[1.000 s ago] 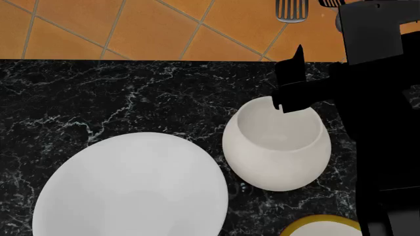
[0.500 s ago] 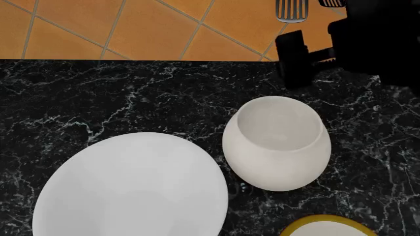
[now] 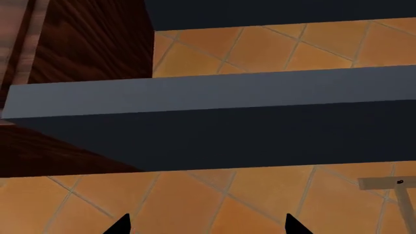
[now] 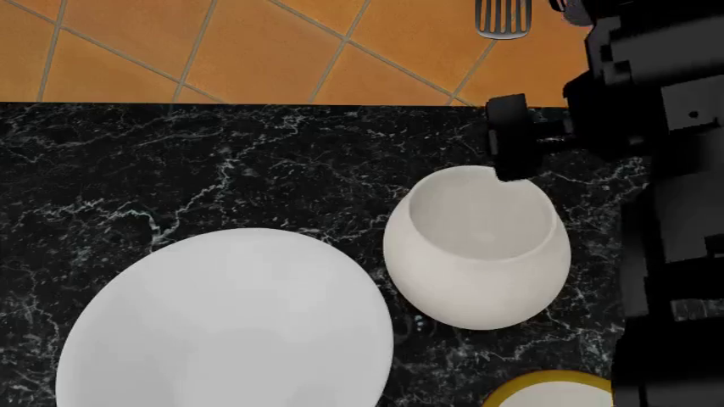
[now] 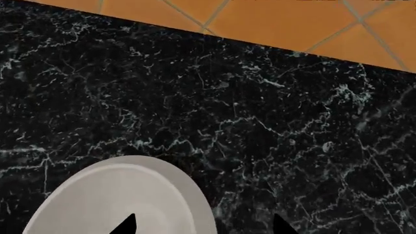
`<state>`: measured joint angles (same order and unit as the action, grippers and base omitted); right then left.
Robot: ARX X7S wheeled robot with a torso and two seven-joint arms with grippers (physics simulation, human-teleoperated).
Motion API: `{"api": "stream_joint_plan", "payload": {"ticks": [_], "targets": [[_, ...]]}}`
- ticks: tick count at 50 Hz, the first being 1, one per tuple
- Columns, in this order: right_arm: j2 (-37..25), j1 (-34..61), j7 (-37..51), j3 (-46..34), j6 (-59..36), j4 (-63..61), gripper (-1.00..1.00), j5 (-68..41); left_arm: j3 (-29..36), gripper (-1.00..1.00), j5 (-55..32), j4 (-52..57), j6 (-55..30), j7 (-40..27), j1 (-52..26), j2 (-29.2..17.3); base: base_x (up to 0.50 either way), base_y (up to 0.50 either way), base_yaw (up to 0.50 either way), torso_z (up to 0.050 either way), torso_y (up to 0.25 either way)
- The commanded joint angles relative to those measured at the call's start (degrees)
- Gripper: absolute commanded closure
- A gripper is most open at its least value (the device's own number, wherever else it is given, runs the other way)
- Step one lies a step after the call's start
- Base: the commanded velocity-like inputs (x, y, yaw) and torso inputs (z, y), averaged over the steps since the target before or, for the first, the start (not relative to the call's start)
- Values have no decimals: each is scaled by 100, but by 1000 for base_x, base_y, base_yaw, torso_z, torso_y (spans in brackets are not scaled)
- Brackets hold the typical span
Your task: Stack the bowls from largest to smallest.
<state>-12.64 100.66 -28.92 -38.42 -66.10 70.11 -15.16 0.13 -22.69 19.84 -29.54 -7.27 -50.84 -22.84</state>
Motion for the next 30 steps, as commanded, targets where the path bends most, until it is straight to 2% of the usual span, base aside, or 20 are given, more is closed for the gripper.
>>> {"api": "stream_joint_plan", "payload": {"ticks": [1,30], "targets": [[239,-177,-382,553,181,486,-100,995,-18,-100,30,-84,121,29,93,-47,0,0,0,0,0],[305,-738,-303,1205,413,487,-100,1476,-64,-100,28,-143,290,32,313,-100,0,0,0,0,0]]}}
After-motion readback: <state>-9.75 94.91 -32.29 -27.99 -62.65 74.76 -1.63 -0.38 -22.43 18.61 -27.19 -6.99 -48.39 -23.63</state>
